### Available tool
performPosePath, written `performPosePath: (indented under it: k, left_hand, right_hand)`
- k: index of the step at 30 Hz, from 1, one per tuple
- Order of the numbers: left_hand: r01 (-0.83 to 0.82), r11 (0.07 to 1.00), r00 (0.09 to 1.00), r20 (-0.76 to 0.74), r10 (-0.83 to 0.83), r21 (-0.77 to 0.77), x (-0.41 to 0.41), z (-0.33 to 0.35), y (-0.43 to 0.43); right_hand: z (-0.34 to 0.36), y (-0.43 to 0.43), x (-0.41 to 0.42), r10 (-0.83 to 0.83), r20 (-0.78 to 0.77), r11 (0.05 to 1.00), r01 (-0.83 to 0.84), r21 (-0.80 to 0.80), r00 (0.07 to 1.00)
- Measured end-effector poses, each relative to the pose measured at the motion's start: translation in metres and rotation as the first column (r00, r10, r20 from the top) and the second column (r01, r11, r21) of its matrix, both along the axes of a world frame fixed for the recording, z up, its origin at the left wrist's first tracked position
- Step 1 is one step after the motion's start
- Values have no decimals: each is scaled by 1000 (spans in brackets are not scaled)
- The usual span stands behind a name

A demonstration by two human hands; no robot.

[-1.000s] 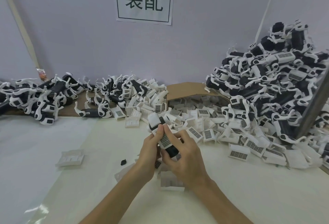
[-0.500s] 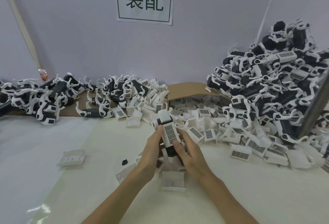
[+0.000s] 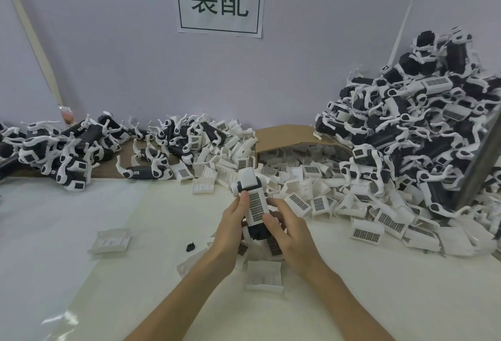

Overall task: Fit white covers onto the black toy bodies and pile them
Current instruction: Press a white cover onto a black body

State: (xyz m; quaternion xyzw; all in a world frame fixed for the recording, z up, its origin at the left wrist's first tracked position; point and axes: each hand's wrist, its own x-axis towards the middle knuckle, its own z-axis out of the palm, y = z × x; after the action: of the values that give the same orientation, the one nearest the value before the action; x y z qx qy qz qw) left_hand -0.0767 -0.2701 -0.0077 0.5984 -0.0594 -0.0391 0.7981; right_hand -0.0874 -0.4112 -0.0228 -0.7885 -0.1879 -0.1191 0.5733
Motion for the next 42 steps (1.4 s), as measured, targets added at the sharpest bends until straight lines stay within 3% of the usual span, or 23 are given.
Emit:
performPosePath:
  k: [5,14,20,25,29,33,37,42]
  left_hand:
    - [54,998,998,19,-55,39,-2,2,1]
    - [194,941,957,159,-245,279,-9,-4,-2]
    - [152,924,952,199,-232,350,-11,-4,-2]
    - [195,944,954,173,-246,265,-14,-3,-4]
    - [180,963,961,171,-215,200,-15,-1,-8]
    - [122,992,992,18,-122,-15,-7,5,0]
    - [119,970,987,-80,-138,-212,0,5,8]
    - [29,932,954,-268,-133,-362,1,5,7]
  right_hand:
    - [-1,-2,1,-10,-21,998,11,57,1000]
    - [5,-9,2,-1,-161,951,50,306,987]
    - [2,-9,5,-51,-103,965,76,252,993]
    - [1,-8,8,-130,-33,967,134,216,991]
    - [1,-10,7,-100,-22,969,102,224,995]
    - [4,-6,-1,-86,126,995,79,63,988]
    - [2,-3,-4,-103,226,985,130,-110,969]
    - [-1,0,-7,-101,473,929,253,-269,875]
